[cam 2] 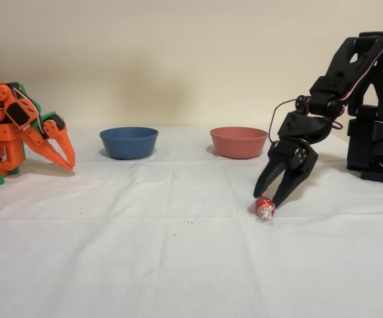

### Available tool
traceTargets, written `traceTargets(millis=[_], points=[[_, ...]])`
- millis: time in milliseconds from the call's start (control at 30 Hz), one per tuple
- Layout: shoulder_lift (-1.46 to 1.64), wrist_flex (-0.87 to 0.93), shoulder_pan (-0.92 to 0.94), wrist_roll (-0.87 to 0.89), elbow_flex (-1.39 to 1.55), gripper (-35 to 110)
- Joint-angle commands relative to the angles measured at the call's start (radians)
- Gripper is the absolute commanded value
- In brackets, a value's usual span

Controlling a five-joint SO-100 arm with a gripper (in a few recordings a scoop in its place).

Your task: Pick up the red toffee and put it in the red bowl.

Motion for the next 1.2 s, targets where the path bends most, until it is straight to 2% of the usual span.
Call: traceTargets(millis=[0,333,700,1167], points=[[-0.003,0.005,-0.014,-0.012,-0.058,27],[-0.066,0.005,-0.02,-0.012,-0.11,24],[-0.051,0.011,-0.031,-0.025,-0.098,11],[0.02,0.011,-0.04,-0.025,-0.029,9]])
